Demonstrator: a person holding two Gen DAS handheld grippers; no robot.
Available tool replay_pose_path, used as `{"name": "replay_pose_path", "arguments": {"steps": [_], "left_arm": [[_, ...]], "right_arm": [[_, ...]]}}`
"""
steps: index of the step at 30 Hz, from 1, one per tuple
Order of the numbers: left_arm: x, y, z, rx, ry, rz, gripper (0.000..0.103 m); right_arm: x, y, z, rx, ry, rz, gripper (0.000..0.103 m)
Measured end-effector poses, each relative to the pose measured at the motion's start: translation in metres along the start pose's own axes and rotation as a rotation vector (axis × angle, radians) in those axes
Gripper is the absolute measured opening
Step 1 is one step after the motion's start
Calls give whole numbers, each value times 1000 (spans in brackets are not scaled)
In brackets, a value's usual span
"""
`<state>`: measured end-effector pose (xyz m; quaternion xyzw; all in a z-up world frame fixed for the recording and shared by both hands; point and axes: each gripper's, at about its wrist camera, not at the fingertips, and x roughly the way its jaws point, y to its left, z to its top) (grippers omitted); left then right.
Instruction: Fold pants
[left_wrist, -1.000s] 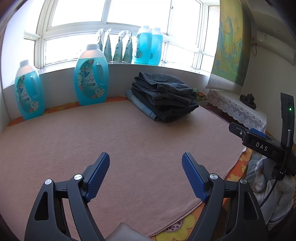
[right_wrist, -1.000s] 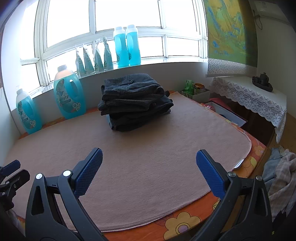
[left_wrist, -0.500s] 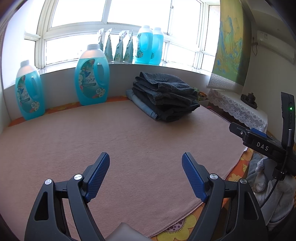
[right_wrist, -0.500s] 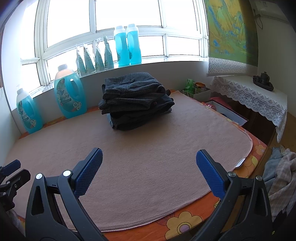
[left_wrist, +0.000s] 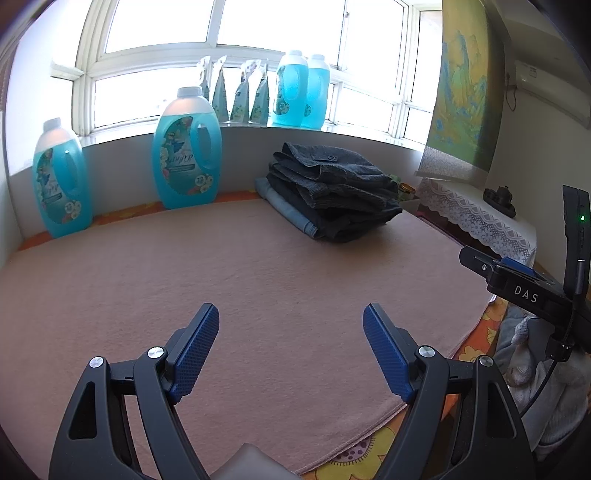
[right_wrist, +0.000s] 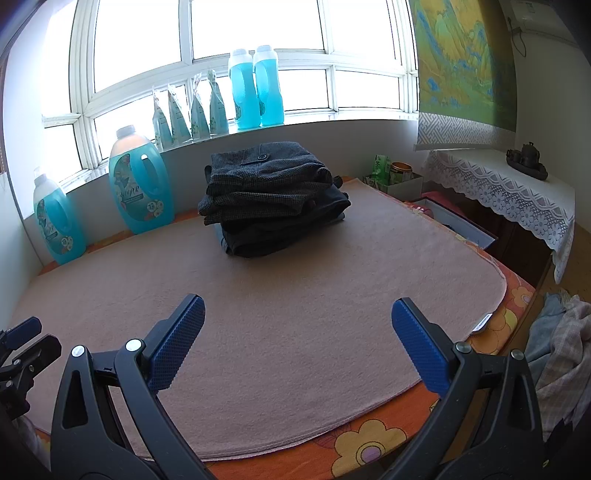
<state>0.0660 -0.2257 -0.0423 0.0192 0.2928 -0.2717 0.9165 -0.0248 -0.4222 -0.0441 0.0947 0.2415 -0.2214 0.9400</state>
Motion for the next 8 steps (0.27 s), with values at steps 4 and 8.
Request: {"name": "replay_pose_path", "arguments": {"steps": [4,8], "left_arm": [[-1,0,-1,5,-13,-3,80],[0,0,-1,1,-10,-7,80]], "right_arm": [[0,-1,0,1,2,-1,103],[2,2,-4,1,5,0,103]]}}
